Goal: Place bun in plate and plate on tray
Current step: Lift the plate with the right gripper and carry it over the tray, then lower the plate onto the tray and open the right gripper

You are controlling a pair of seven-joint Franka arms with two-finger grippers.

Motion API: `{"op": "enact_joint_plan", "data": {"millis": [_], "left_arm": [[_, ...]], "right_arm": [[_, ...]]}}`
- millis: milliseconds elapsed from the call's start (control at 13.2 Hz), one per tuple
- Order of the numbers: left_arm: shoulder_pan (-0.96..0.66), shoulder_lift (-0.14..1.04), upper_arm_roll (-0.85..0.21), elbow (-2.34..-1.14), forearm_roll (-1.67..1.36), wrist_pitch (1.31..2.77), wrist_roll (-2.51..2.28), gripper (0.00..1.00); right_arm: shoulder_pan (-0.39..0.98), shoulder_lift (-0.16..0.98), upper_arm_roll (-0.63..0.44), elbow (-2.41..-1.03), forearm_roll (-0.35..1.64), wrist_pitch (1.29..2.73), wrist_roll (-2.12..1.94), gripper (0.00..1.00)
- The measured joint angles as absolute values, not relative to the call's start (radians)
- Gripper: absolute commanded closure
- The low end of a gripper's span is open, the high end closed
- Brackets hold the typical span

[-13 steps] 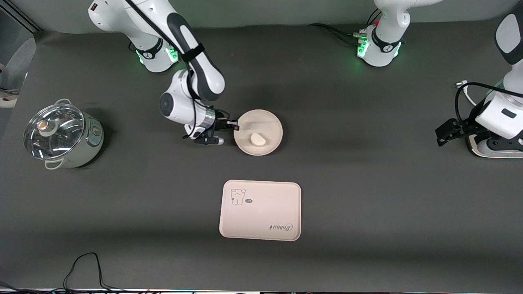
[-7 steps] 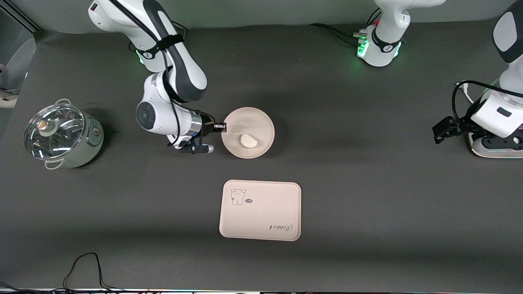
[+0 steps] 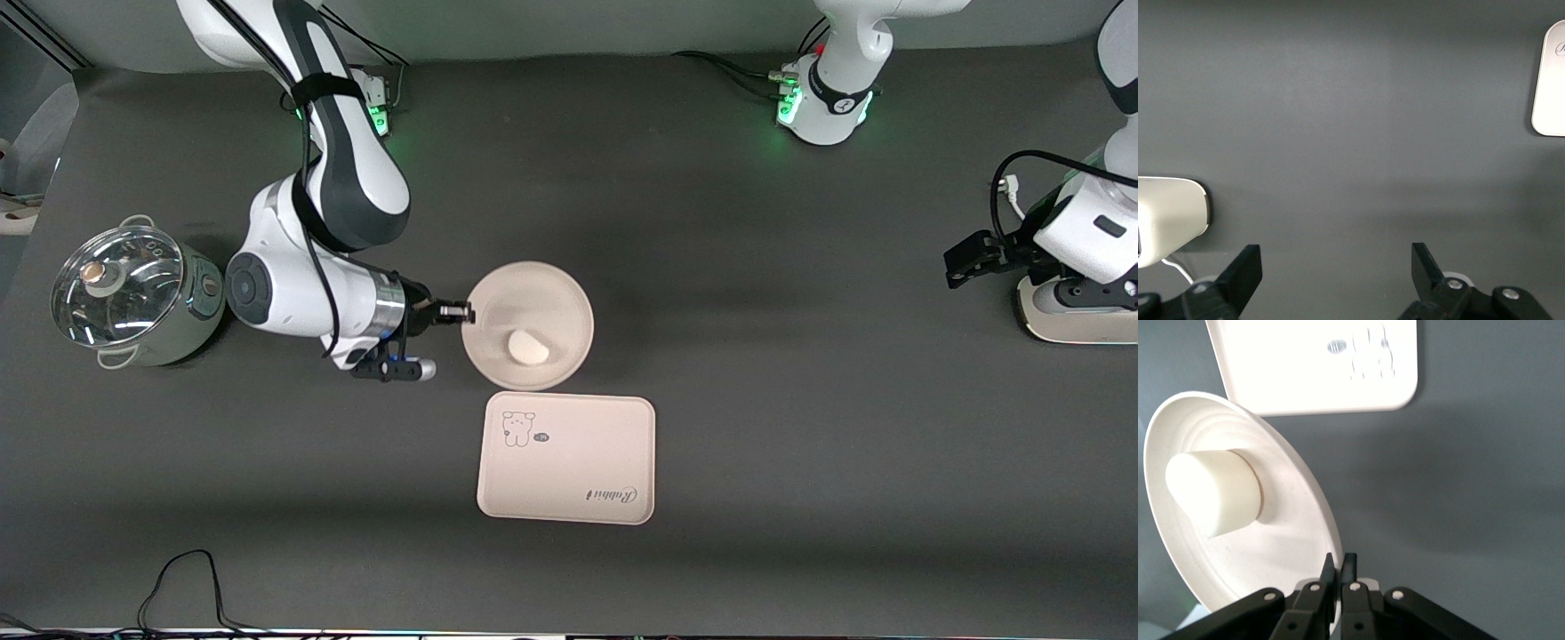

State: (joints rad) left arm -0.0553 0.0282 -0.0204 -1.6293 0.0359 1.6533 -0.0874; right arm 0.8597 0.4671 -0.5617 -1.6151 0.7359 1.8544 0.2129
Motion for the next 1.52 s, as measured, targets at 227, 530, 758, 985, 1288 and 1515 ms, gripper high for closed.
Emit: {"op": "enact_joint_plan", "data": {"millis": [227, 530, 758, 985, 1288, 1515], "left_arm": [[-0.055, 0.029, -0.014, -1.623, 0.036, 1.646, -0.087, 0.00], [-0.055, 0.034, -0.011, -1.618, 0.037, 1.643, -0.087, 0.00], [-0.055, 0.051, -0.011, -1.614, 0.037, 1.643, -0.087, 0.00], [-0.055, 0.056, -0.012, -1.614, 0.037, 1.643, -0.087, 0.00], [-0.055, 0.068, -0.010, -1.614, 0.037, 1.643, -0.087, 0.00], [-0.055, 0.073, -0.010, -1.614, 0.037, 1.643, -0.087, 0.00]], "right_arm": [[0.805, 0.620, -0.556, -1.400, 0.831, 1.841, 0.285, 1.00], [0.729, 0.864, -0.545, -1.198, 0.945, 1.891, 0.286, 1.00], [0.711, 0.970, -0.508, -1.161, 0.969, 2.012, 0.286, 1.00], [0.710, 1.015, -0.449, -1.159, 0.970, 2.108, 0.287, 1.00], [0.709, 1.051, -0.431, -1.158, 0.970, 2.151, 0.287, 1.00], [0.707, 1.071, -0.431, -1.158, 0.970, 2.167, 0.287, 0.56]]}}
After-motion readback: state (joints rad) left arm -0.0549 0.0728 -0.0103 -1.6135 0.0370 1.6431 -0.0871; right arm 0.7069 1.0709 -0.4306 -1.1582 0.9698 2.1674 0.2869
